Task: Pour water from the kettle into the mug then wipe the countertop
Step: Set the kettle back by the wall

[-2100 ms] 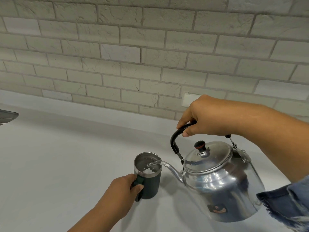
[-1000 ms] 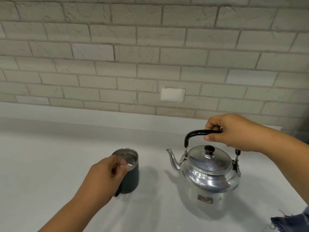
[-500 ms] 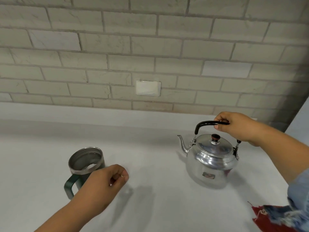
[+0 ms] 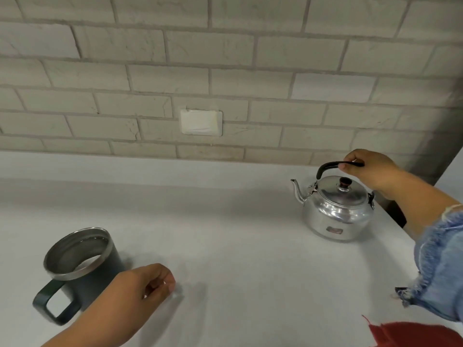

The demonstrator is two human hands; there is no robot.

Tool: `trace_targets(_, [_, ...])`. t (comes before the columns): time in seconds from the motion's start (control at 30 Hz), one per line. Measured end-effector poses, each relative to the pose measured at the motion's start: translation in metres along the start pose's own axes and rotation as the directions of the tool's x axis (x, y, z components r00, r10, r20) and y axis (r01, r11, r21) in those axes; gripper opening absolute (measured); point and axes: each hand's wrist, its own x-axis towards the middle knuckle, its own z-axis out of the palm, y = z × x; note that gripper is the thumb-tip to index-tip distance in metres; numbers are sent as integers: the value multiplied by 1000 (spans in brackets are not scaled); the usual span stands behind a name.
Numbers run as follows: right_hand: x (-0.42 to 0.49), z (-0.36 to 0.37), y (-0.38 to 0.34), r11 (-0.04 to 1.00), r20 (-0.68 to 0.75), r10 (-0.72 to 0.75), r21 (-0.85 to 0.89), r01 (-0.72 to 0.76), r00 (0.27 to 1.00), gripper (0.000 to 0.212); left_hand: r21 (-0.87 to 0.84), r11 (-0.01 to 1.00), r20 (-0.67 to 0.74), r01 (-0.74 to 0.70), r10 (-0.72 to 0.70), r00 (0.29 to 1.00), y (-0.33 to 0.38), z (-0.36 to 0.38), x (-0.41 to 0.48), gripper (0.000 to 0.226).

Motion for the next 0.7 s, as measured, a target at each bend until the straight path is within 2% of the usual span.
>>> trace_targets(0.13, [12,-1,20,999,15,-39,-25,40,999,6,22,1000,0,6,-6,1000,1,5,8,23])
trace_targets(0.37, [23,6,46,991,21,-127,-38,128,992,11,43,999,23,3,-4,1000,1,13,17,25])
trace_targets(0.57, [10,14,59,988,48,-102,123,95,994,22,61,998,-9,-19,19,1000,3,17,23,14])
trace_targets(0.63, [2,17,64,985,49,-91,153,83,995,17,132,990,-2,-41,41,999,2,21,25,9])
trace_targets(0.7, [-8,23,70,980,53,-83,184,72,995,18,243,969,24,-45,41,999,1,25,25,22])
